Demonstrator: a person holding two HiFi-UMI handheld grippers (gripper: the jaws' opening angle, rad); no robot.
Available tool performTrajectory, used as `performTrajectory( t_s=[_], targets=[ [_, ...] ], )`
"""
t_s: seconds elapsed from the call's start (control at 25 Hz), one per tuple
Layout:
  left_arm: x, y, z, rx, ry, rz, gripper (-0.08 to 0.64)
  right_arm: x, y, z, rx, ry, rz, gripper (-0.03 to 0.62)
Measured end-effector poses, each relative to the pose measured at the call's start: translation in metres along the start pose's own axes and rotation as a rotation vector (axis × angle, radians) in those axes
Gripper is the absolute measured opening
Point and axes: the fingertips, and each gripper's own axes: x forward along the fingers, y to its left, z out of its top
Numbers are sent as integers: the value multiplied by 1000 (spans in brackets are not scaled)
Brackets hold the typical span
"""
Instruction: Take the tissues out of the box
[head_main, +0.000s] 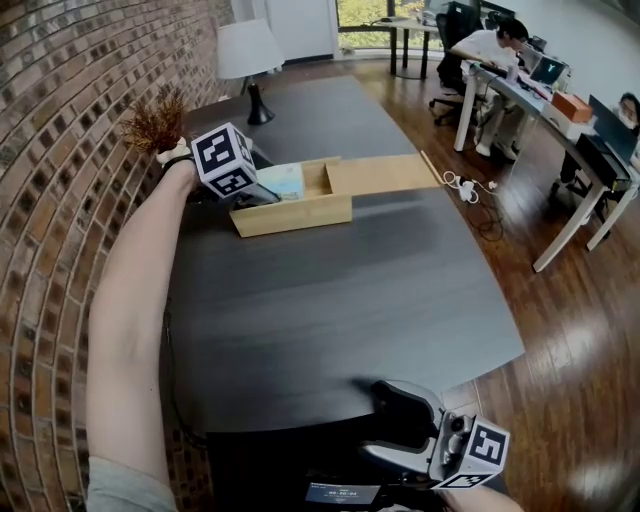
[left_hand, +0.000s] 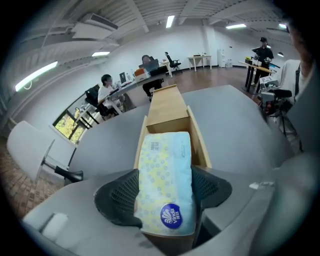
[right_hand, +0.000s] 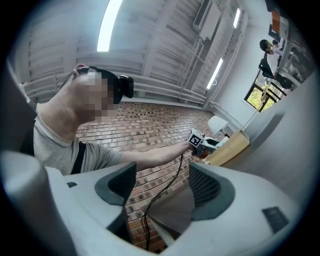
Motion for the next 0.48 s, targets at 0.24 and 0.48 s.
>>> performTrajectory(
  t_s=[0.24,0.48],
  targets=[
    [-41,12,11,-57,-159,115,321,-2,-3,-3,-25,5,-18,330],
    [-143,-2,42,-279,-687,218,321,-3,-1,-4,-26,6,-15,330]
  ],
)
